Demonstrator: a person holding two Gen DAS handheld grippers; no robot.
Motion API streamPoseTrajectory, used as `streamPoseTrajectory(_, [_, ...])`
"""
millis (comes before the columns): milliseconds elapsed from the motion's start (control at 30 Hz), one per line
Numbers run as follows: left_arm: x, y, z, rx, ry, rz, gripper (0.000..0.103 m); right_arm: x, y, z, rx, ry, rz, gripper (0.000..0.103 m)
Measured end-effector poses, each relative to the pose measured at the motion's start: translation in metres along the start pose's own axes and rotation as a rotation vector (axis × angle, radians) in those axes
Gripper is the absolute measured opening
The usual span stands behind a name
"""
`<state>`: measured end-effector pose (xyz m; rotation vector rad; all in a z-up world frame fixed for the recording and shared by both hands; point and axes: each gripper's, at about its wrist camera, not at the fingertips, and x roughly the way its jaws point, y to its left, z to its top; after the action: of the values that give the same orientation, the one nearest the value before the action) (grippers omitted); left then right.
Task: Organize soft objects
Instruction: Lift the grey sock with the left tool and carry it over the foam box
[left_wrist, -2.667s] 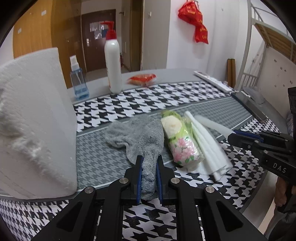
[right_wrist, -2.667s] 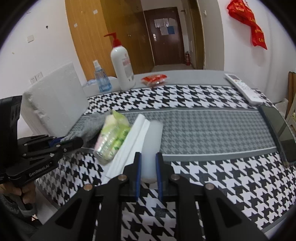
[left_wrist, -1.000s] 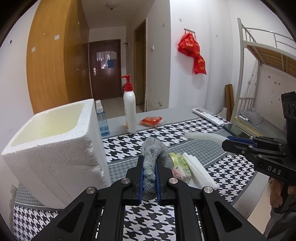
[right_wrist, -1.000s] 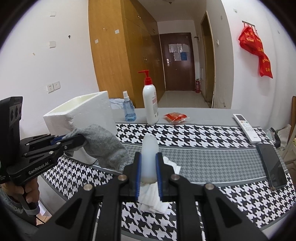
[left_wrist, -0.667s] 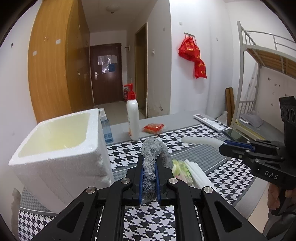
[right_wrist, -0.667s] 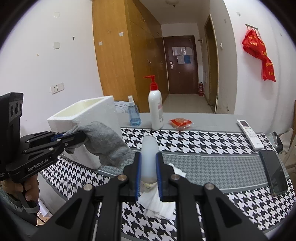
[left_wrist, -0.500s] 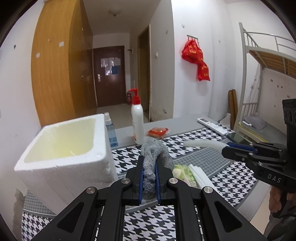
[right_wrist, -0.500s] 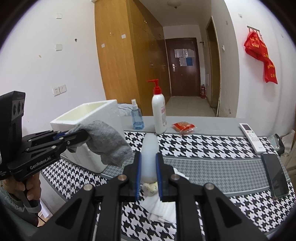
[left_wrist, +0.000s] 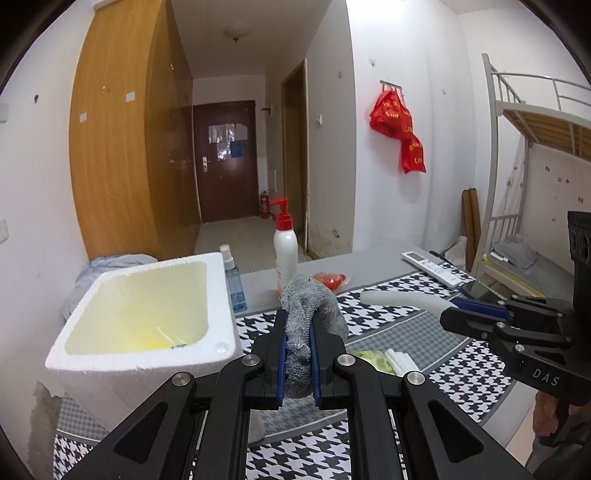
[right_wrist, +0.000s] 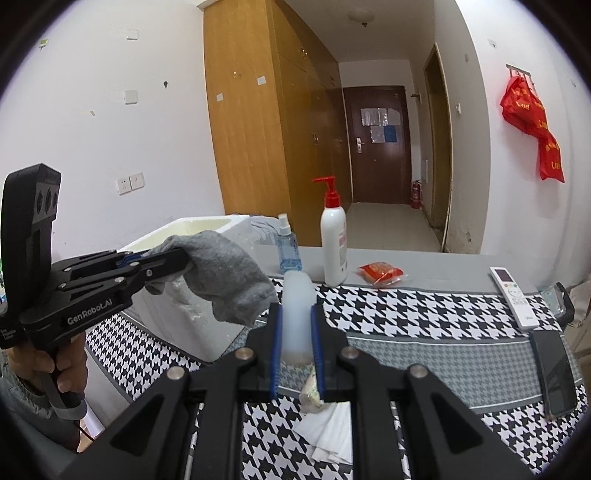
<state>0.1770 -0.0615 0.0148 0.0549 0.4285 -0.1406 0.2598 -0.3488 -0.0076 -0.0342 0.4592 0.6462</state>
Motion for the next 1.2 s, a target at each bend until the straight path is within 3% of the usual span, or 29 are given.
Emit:
streamPoseTrajectory(500, [-0.004, 0.012, 0.021, -0.013, -0.038, -0.002, 0.011, 0.003, 0.006, 0.015, -0.025, -0.014, -0.007, 0.018])
streamPoseTrajectory(1200, [-0.039, 0.054, 0.042, -0.057, -0.128, 0.101, 0.011, 0.016, 0.037, 0.037, -0.084, -0.042, 0.068, 0.018])
